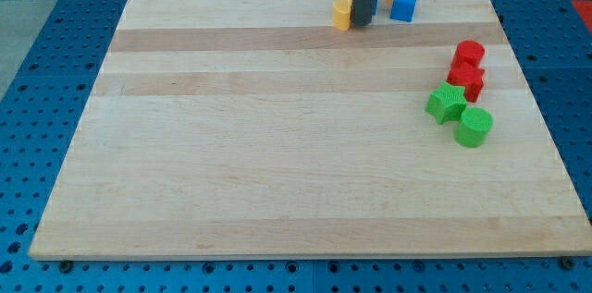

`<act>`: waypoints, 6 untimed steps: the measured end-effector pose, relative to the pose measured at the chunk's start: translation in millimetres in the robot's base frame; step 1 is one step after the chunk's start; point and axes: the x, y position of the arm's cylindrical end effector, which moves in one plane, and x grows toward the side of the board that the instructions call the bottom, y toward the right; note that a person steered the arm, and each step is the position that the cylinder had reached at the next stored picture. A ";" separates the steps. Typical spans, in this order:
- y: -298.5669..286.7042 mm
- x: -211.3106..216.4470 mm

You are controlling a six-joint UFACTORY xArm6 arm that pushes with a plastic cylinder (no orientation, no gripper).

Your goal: Point your arm to the top right

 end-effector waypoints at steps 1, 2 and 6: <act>0.5 0.0; 1.2 2.4; 175.2 -27.8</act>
